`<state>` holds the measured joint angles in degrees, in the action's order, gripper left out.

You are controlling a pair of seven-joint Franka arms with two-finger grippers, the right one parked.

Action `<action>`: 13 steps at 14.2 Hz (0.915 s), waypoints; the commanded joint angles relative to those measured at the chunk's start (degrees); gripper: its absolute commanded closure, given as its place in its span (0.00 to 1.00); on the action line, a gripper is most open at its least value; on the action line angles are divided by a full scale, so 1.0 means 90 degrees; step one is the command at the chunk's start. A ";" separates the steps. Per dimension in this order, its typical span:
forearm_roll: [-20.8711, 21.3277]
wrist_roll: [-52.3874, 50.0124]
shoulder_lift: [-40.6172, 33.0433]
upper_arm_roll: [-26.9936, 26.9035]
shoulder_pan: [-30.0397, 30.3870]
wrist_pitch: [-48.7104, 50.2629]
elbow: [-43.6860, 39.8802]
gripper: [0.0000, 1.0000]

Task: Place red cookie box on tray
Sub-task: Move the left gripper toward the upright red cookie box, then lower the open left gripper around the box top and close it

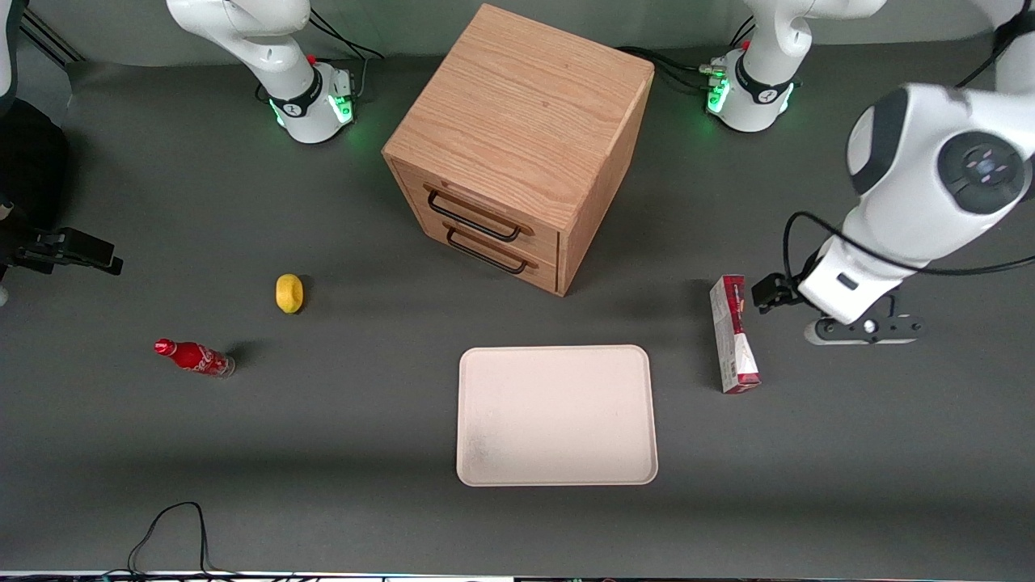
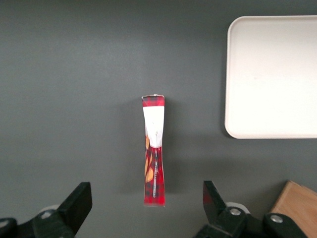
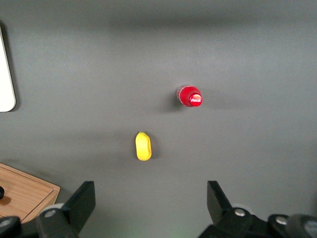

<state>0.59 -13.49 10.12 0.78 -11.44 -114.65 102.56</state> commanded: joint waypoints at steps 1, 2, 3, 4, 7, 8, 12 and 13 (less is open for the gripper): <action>0.0110 0.0005 0.0270 -0.0008 -0.0008 -0.0999 0.0693 0.00; 0.0110 0.0005 0.0475 -0.0018 -0.0008 -0.1175 0.0704 0.00; 0.0120 0.0005 0.0690 -0.0018 -0.0008 -0.1351 0.0714 0.00; 0.0120 0.0005 0.0866 -0.0018 -0.0008 -0.1498 0.0723 0.00; 0.0149 0.0005 0.1122 -0.0018 -0.0008 -0.2170 0.1180 0.00; 0.0149 0.0005 0.1122 -0.0018 -0.0008 -0.2463 0.1395 0.00; 0.0149 0.0005 0.1131 -0.0018 -0.0018 -0.3276 0.2031 0.00; 0.0149 -0.0005 0.1131 -0.0018 -0.0018 -0.3277 0.2071 0.00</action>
<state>1.21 -13.49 22.06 0.78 -11.42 -142.77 118.56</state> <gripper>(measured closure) 0.000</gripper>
